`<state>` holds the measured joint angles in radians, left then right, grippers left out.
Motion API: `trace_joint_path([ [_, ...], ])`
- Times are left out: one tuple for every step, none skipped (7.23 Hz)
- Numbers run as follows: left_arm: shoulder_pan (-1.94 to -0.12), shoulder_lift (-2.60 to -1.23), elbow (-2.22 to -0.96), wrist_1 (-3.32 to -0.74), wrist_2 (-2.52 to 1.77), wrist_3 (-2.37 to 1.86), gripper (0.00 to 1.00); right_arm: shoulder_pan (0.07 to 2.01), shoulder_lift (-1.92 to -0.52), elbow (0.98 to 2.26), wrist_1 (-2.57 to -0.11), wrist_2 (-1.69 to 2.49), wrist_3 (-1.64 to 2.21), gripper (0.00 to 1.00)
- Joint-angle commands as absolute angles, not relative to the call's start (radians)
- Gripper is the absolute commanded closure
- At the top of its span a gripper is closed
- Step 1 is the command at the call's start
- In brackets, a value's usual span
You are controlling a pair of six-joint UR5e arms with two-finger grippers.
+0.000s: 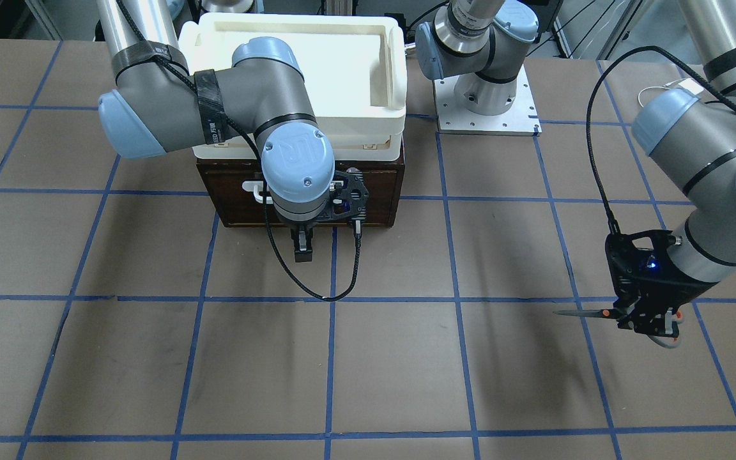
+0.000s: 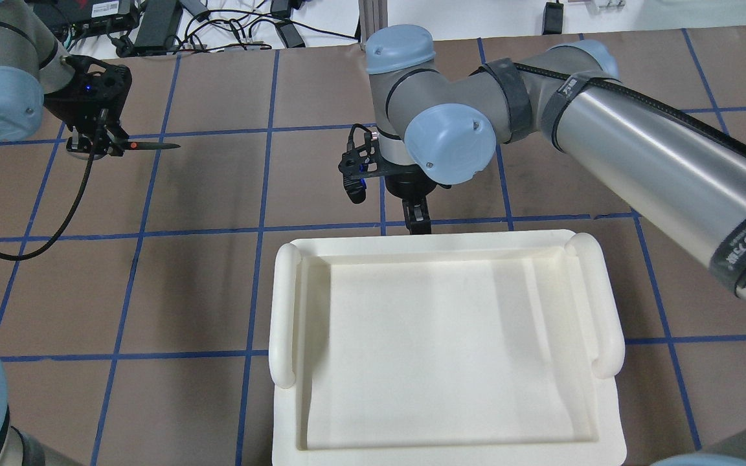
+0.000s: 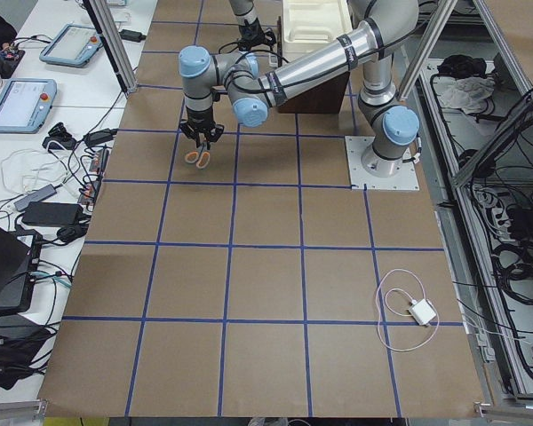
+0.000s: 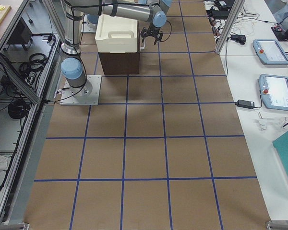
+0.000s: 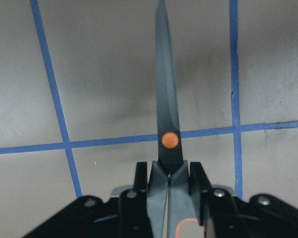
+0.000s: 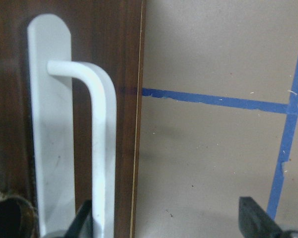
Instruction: Place scissors in drawer with both arms
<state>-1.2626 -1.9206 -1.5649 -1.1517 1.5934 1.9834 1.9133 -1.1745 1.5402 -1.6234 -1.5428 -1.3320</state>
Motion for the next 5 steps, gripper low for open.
trace_joint_path([
  [-1.262, -1.922, -1.566, -1.15, 1.594, 1.985, 1.0, 1.911, -1.177, 1.537, -1.656, -1.543, -1.332, 0.0],
  [-1.264, -1.921, -1.565, -1.149, 1.594, 1.983, 1.0, 1.899, -1.174, 1.525, -1.66, -1.543, -1.333, 0.0],
  [-1.264, -1.924, -1.566, -1.149, 1.595, 1.983, 1.0, 1.873, -1.173, 1.5, -1.654, -1.542, -1.335, 0.0],
  [-1.264, -1.924, -1.565, -1.149, 1.595, 1.985, 1.0, 1.87, -1.167, 1.497, -1.66, -1.542, -1.336, 0.0],
  [-1.264, -1.925, -1.566, -1.149, 1.595, 1.983, 1.0, 1.868, -1.166, 1.496, -1.658, -1.542, -1.336, 0.0],
])
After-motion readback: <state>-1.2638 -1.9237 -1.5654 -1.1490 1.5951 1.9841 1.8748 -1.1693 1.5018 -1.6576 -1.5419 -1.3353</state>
